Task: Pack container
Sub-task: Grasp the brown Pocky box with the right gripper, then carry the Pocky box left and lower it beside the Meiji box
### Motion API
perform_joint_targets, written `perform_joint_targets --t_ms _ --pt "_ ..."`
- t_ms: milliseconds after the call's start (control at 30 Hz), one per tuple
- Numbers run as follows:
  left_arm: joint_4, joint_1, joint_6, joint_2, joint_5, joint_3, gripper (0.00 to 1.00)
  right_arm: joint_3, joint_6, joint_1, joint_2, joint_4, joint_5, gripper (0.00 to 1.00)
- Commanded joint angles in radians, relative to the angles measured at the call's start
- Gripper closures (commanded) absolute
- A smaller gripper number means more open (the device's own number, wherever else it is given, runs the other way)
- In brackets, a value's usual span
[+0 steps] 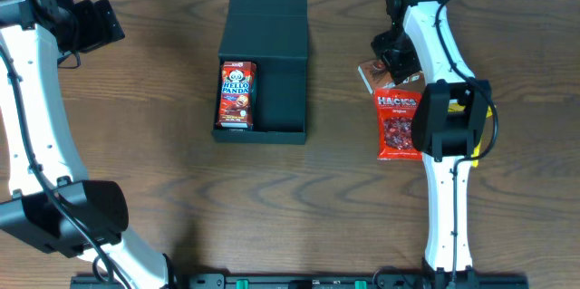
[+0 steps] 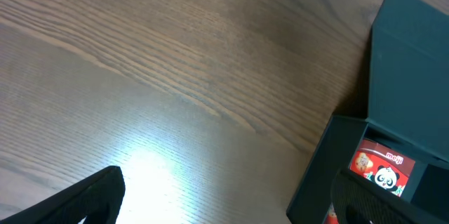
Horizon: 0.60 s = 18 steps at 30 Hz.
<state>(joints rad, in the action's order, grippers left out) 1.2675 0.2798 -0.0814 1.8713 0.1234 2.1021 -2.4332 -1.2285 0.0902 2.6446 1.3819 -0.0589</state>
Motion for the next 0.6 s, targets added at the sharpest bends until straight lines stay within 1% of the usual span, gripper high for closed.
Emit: perform_joint_targets --t_ms 0,133,200,367,400,567 --pt "0.000 0.004 -0.008 0.008 -0.012 -0.006 0.05 0.003 0.148 -0.005 0.010 -0.014 0.041 0.33" --pt "0.000 0.004 -0.008 0.008 -0.012 -0.006 0.05 -0.054 0.309 -0.005 0.010 -0.013 0.040 0.42" --pt "0.000 0.004 -0.008 0.008 -0.012 -0.006 0.05 -0.098 0.415 -0.004 0.008 -0.010 0.041 0.45" --pt "-0.001 0.004 -0.008 0.008 -0.012 -0.006 0.05 -0.186 0.593 0.010 -0.014 -0.001 0.054 0.46" --pt "-0.003 0.004 -0.008 0.008 -0.012 -0.006 0.05 -0.209 0.644 0.018 -0.024 0.001 0.068 0.48" --pt "-0.009 0.004 -0.008 0.008 -0.012 -0.006 0.05 -0.293 0.835 0.072 -0.092 0.042 0.157 0.48"
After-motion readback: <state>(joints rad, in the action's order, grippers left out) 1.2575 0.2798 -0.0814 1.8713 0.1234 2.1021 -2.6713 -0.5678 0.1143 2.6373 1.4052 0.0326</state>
